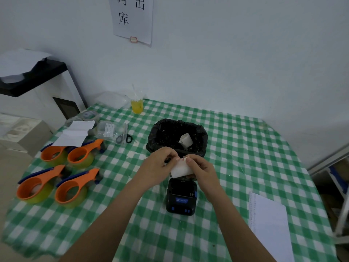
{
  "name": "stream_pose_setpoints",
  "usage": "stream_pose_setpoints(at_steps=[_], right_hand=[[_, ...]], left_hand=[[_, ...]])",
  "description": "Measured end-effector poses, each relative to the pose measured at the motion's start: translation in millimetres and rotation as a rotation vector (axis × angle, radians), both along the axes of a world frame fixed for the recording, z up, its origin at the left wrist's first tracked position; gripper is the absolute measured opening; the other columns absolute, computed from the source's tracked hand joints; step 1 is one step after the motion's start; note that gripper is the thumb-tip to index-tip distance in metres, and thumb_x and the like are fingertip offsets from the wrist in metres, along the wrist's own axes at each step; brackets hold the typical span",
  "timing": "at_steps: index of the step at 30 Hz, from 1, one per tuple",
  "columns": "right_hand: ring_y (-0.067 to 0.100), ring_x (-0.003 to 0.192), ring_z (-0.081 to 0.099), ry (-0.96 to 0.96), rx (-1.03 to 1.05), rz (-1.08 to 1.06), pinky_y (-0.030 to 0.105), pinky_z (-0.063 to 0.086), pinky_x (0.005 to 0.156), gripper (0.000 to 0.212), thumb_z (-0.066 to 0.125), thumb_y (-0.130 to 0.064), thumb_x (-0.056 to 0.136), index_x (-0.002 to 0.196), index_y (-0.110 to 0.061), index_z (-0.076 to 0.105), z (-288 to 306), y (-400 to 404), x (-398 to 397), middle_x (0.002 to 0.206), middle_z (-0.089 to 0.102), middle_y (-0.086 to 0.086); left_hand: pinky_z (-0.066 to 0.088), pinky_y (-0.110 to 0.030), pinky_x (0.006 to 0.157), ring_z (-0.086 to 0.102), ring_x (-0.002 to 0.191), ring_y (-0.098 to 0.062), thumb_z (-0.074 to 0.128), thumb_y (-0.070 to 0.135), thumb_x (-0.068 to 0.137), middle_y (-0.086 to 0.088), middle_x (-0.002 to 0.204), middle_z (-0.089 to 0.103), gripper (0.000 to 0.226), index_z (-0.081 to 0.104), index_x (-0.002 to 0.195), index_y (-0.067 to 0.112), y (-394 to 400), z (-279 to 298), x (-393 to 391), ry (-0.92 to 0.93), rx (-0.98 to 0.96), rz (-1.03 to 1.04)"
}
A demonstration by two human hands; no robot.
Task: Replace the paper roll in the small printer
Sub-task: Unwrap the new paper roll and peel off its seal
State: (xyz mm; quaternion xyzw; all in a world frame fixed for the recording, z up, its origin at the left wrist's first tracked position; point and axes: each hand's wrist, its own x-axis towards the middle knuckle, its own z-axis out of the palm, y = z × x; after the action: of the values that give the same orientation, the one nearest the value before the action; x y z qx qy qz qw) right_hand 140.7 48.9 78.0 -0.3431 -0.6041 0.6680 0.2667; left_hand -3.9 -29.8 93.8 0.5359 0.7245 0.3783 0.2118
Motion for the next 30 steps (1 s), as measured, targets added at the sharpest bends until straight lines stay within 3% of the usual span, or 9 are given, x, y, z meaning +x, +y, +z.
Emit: stream_pose_setpoints(at_steps=[5, 12, 19, 25, 30], right_hand=[[0.014, 0.086, 0.063, 0.0, -0.014, 0.004, 0.03, 0.057, 0.071, 0.015, 0.056, -0.02, 0.091, 0.095, -0.015, 0.069, -5.1, 0.5, 0.9, 0.095, 0.064, 0.002], [0.014, 0.085, 0.061, -0.018, 0.011, 0.02, 0.024, 0.055, 0.068, 0.015, 0.055, -0.017, 0.092, 0.097, -0.014, 0.068, -6.5, 0.1, 1.0, 0.097, 0.063, 0.008], [0.02, 0.09, 0.06, -0.044, 0.055, 0.064, 0.037, 0.055, 0.079, 0.015, 0.056, -0.017, 0.092, 0.098, -0.022, 0.068, -4.3, 1.1, 2.7, 0.105, 0.063, 0.017], [0.013, 0.085, 0.059, -0.064, 0.076, 0.102, 0.029, 0.054, 0.076, 0.021, 0.055, -0.014, 0.091, 0.095, -0.032, 0.066, -1.9, 2.4, 5.8, 0.092, 0.062, 0.0], [0.018, 0.087, 0.058, -0.099, 0.094, 0.154, 0.037, 0.054, 0.079, 0.018, 0.056, -0.014, 0.091, 0.104, -0.023, 0.066, -3.2, 6.5, 6.1, 0.094, 0.062, 0.007]], left_hand=[[0.046, -0.023, 0.073, 0.057, 0.086, -0.009, 0.051, 0.027, 0.091, 0.006, 0.093, 0.061, 0.012, 0.059, 0.093, 0.018, -1.2, 0.3, 1.5, 0.022, -0.004, 0.013], [0.052, -0.038, 0.084, 0.058, 0.089, -0.012, 0.049, 0.025, 0.091, 0.002, 0.094, 0.063, 0.013, 0.059, 0.093, 0.017, -2.5, 2.0, 1.7, 0.02, -0.021, 0.0], [0.051, -0.042, 0.085, 0.058, 0.086, -0.013, 0.05, 0.023, 0.091, 0.003, 0.089, 0.062, 0.008, 0.057, 0.087, 0.021, -1.9, 2.1, -0.5, 0.01, -0.04, -0.009], [0.052, -0.043, 0.083, 0.058, 0.085, -0.015, 0.048, 0.023, 0.091, 0.003, 0.089, 0.062, 0.009, 0.055, 0.085, 0.024, -0.9, 3.2, -2.7, -0.007, -0.073, -0.027], [0.052, -0.038, 0.081, 0.058, 0.083, -0.014, 0.049, 0.022, 0.091, 0.004, 0.087, 0.062, 0.01, 0.055, 0.083, 0.024, 0.1, 3.1, -4.0, -0.014, -0.098, -0.039]])
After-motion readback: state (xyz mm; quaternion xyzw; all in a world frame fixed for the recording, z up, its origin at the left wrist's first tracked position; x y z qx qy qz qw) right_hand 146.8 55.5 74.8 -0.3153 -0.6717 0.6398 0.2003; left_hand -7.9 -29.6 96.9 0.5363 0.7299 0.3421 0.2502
